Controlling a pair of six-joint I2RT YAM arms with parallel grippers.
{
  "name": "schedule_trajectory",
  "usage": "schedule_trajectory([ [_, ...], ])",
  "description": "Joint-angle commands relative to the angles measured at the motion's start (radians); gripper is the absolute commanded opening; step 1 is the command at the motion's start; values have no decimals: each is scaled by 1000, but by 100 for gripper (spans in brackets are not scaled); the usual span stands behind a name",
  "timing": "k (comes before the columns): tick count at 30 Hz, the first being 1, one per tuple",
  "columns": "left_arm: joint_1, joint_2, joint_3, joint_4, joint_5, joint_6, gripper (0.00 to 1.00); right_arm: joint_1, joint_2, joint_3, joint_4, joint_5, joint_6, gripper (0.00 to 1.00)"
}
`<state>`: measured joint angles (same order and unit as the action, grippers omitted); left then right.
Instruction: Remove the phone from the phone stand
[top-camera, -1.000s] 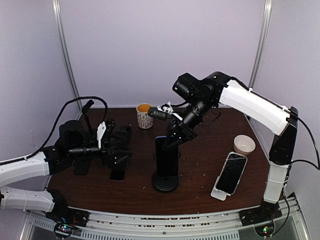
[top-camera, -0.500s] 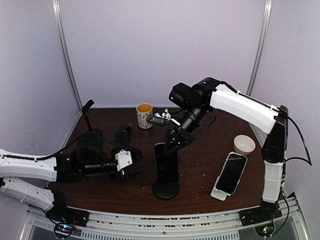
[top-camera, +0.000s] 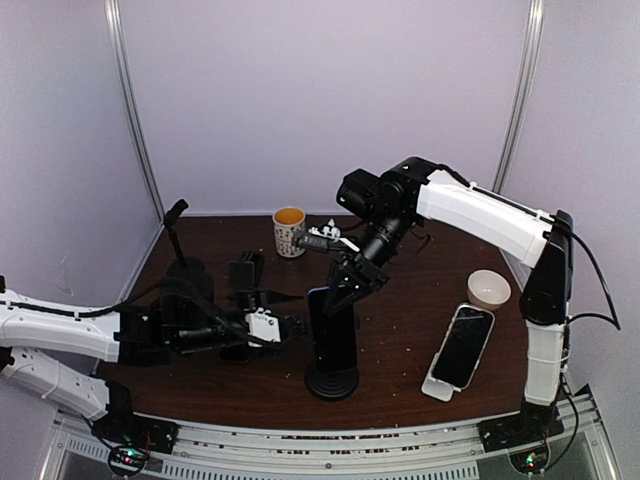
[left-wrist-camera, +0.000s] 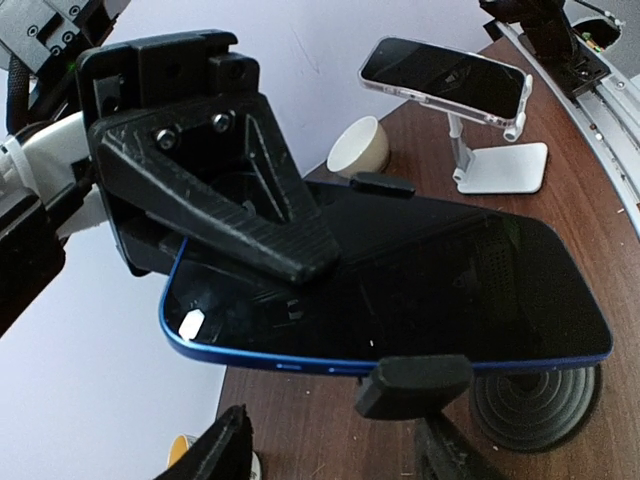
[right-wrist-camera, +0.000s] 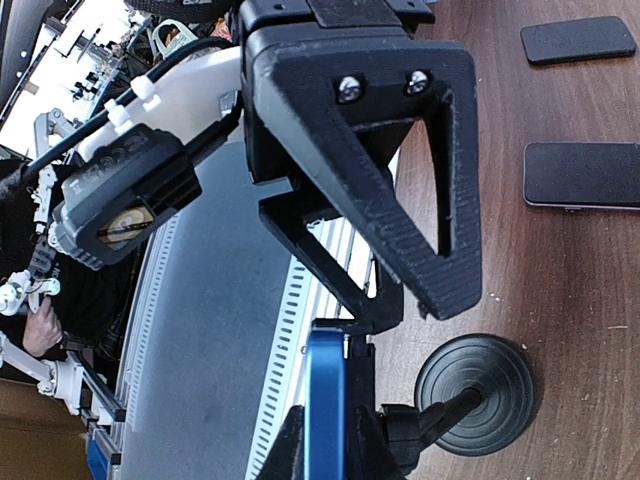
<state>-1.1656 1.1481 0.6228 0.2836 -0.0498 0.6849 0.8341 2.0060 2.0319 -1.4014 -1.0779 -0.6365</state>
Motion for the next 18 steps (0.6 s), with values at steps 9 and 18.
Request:
schedule_trajectory([
  [9,-5,58,108,-26,139,70,44,-5,28,63,-7,-60,7,0],
  [18,-32,67,109,-13,126,59,42,-9,36,65,8,-56,26,0],
])
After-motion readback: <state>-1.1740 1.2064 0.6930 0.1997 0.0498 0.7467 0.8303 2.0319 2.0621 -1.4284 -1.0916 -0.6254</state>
